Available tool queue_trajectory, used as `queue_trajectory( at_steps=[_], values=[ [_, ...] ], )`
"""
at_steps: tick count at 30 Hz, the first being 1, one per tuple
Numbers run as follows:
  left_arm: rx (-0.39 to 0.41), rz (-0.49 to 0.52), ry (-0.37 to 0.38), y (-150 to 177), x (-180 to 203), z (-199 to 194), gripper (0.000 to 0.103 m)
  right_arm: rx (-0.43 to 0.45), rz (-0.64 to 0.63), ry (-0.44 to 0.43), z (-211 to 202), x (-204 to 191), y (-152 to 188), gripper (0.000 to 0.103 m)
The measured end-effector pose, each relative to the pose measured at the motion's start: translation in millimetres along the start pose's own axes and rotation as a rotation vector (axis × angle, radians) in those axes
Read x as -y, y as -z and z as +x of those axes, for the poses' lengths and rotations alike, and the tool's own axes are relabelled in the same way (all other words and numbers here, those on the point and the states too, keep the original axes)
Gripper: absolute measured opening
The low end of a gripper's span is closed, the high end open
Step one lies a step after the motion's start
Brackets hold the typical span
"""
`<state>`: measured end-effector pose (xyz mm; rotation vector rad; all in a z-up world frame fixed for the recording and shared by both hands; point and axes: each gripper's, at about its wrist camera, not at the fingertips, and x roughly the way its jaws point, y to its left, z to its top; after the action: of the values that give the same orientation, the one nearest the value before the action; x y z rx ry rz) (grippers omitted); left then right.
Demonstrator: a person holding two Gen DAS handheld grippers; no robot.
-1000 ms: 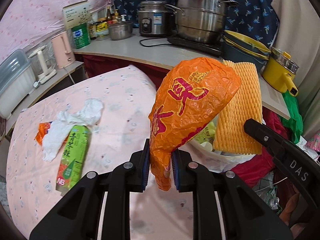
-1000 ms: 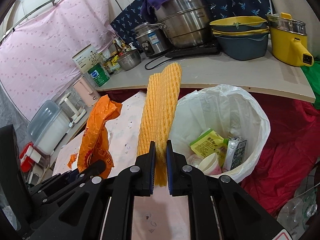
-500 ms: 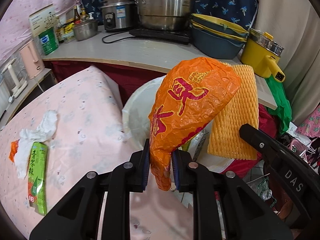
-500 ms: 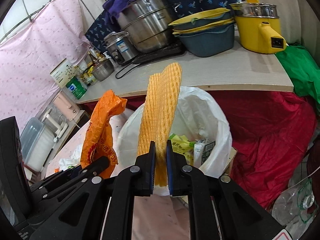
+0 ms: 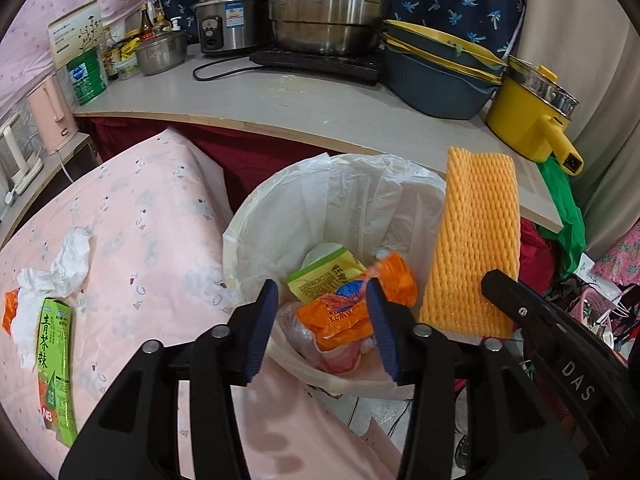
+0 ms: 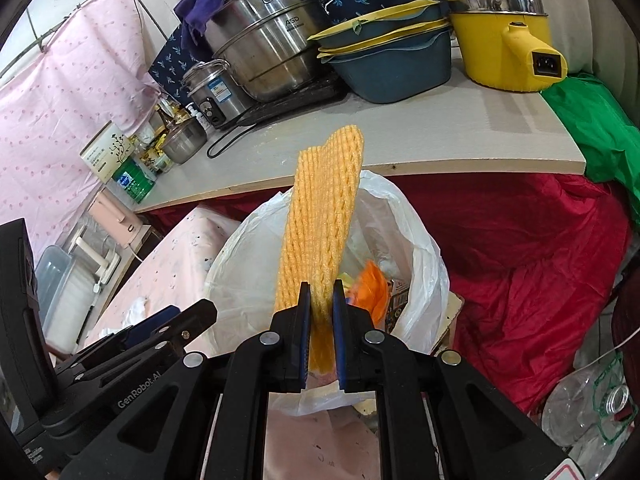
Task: Collect trash
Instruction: 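Open both tools to drop the foam net and orange bag into the bin, then move both open tools back over the remaining trash on the table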
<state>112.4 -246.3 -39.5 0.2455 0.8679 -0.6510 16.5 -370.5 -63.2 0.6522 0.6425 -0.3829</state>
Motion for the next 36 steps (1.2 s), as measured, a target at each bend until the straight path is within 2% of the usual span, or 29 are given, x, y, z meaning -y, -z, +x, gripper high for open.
queue_trajectory(
  at_steps=[6,13,17,20,26,36],
  values=[
    [-0.005,-0.038,-0.024,3.5,-18.3,0.8,0.050,-0.012,-0.009,-0.004,8.4,-7.3,2.0,0.015],
    [0.008,-0.058,-0.055,8.9,-33.7,-6.0,0.057,-0.021,-0.025,-0.014,12.1,-20.2,3.6,0.016],
    [0.010,-0.074,-0.069,13.9,-43.6,-11.7,0.058,-0.023,-0.041,-0.024,11.0,-30.6,5.6,0.016],
    [0.013,-0.092,-0.084,19.5,-53.2,-17.0,0.063,-0.024,-0.058,-0.036,9.4,-42.0,7.6,0.016],
    [0.028,-0.133,-0.114,30.4,-77.5,-33.6,0.063,-0.022,-0.095,-0.060,4.5,-66.2,13.0,0.021],
    [0.052,-0.219,-0.169,54.6,-126.5,-66.6,0.065,-0.034,-0.185,-0.113,-3.8,-115.3,30.8,0.023]
  ],
)
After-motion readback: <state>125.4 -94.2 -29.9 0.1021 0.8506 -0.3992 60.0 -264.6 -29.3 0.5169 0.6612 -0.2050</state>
